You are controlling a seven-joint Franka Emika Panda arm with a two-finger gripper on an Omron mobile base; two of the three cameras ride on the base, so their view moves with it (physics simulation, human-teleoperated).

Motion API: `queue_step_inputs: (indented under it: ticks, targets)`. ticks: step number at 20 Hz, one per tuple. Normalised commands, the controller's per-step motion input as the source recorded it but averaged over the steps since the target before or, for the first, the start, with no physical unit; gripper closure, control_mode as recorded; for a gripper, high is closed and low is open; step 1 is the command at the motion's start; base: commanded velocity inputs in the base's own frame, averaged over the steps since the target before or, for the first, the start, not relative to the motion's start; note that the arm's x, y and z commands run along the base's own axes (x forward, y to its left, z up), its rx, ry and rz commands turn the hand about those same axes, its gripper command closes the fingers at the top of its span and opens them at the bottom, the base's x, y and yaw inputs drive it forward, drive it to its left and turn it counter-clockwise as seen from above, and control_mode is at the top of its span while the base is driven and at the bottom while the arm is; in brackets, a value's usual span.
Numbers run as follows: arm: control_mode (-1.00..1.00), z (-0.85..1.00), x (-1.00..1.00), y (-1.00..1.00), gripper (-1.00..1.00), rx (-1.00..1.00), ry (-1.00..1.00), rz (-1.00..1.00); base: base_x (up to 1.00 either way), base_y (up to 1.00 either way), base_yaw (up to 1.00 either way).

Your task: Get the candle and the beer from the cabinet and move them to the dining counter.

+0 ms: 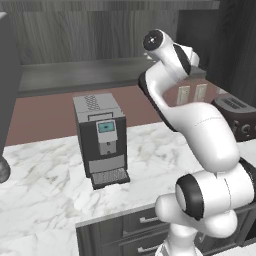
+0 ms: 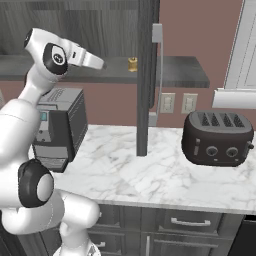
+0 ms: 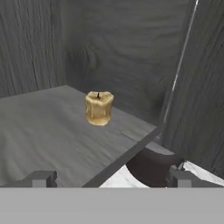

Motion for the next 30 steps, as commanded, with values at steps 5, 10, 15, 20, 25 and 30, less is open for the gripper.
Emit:
queue_step_inputs:
  ticks: [5, 10, 15, 20, 25, 30]
  targets:
    - [-1.00, 0.00, 0.31, 0.06, -1.00, 0.00, 0.04, -0.01, 0.00, 0.00, 0.00]
    - [-1.00, 0.00, 0.32, 0.00, -1.00, 0.00, 0.04, 0.00, 0.00, 0.00, 0.00]
    - [-1.00, 0.00, 0.35, 0.00, -1.00, 0.00, 0.04, 0.00, 0.00, 0.00, 0.00]
    - [-1.00, 0.00, 0.29, -0.02, -1.00, 0.00, 0.02, 0.00, 0.00, 0.00, 0.00]
    - [-1.00, 0.00, 0.19, -0.15, -1.00, 0.01, 0.00, 0.00, 0.00, 0.00, 0.00]
    - [-1.00, -0.01, 0.15, -0.23, -1.00, 0.02, 0.00, 0.00, 0.00, 0.00, 0.00]
